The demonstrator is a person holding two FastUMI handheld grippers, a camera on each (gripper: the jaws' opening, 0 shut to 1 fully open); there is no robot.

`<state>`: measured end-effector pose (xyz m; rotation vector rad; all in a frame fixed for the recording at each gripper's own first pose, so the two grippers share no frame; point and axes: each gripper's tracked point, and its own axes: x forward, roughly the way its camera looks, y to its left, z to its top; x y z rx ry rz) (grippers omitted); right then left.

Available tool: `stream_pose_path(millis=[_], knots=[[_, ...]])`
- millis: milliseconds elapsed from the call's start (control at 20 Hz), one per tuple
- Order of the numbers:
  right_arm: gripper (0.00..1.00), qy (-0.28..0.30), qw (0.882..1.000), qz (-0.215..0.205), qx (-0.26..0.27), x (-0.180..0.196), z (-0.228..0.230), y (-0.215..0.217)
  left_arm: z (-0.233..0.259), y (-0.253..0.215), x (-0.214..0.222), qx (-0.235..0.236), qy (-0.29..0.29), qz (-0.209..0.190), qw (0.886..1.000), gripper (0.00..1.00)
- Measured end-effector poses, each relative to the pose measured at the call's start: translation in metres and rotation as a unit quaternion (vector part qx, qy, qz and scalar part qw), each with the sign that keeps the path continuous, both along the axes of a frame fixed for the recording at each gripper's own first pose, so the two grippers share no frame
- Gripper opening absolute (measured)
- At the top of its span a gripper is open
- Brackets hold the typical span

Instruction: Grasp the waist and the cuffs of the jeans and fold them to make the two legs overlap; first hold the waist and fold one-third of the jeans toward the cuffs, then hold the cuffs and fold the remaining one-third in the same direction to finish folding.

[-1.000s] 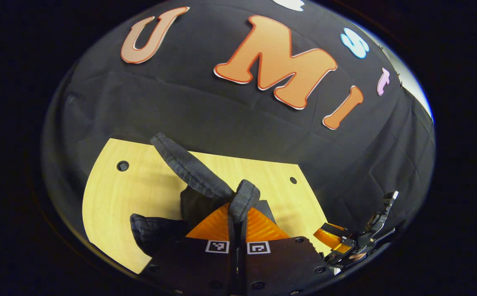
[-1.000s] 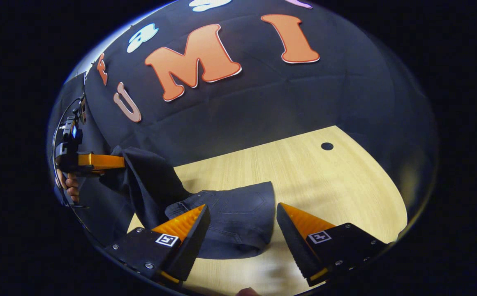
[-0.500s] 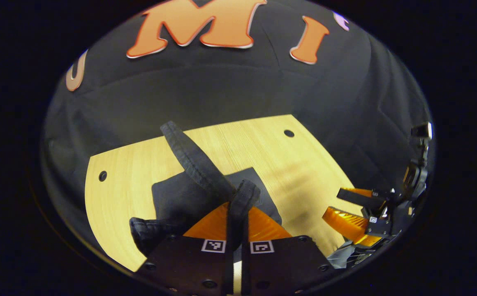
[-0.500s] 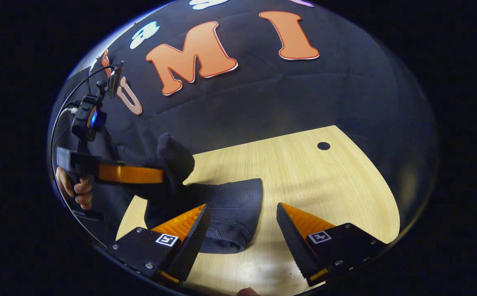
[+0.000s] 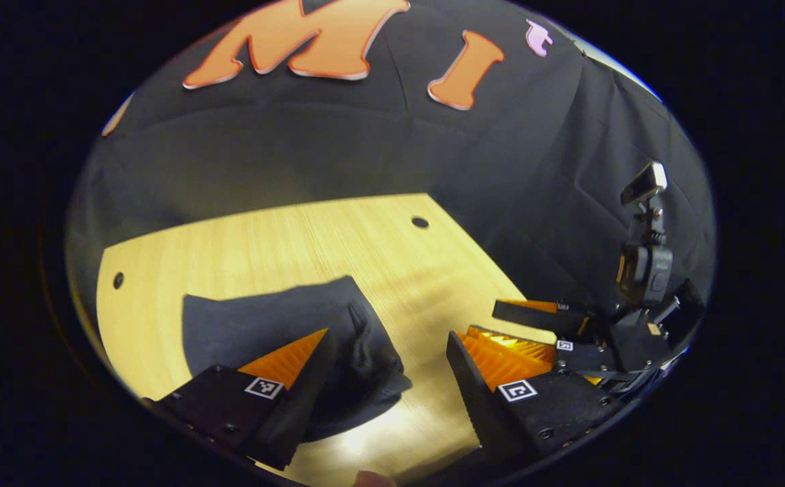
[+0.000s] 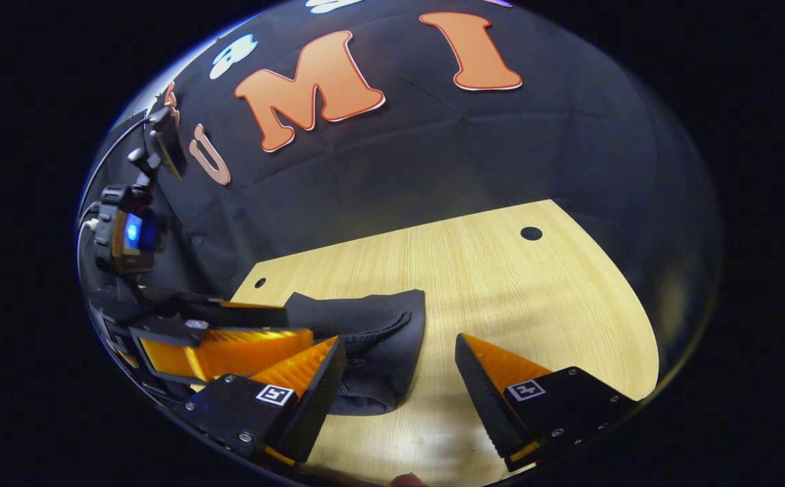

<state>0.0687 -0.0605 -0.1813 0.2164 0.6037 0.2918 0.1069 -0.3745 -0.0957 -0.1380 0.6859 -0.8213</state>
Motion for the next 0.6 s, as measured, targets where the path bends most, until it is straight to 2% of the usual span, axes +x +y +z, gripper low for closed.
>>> stream_pose_path(millis=[50,100,250,450,600], knots=[[0.98,-0.009,1.000,0.000,-0.003,0.001,0.005,0.001,0.009,0.020,0.012,-0.001,-0.022,0.027,0.999,0.99],[0.99,-0.025,1.000,-0.001,-0.007,0.005,0.011,0.003,0.019,0.052,0.027,0.001,-0.050,0.072,0.996,0.99],[0.99,-0.061,0.998,0.001,-0.019,0.005,0.030,0.007,0.030,0.121,0.050,-0.002,-0.093,0.168,0.981,0.99],[0.98,-0.104,0.994,0.007,-0.027,0.017,0.063,0.037,0.033,0.182,0.039,-0.008,-0.129,0.240,0.962,0.99],[0.98,-0.131,0.991,0.011,-0.032,0.018,0.080,0.057,0.049,0.236,0.028,-0.028,-0.165,0.284,0.944,0.99]])
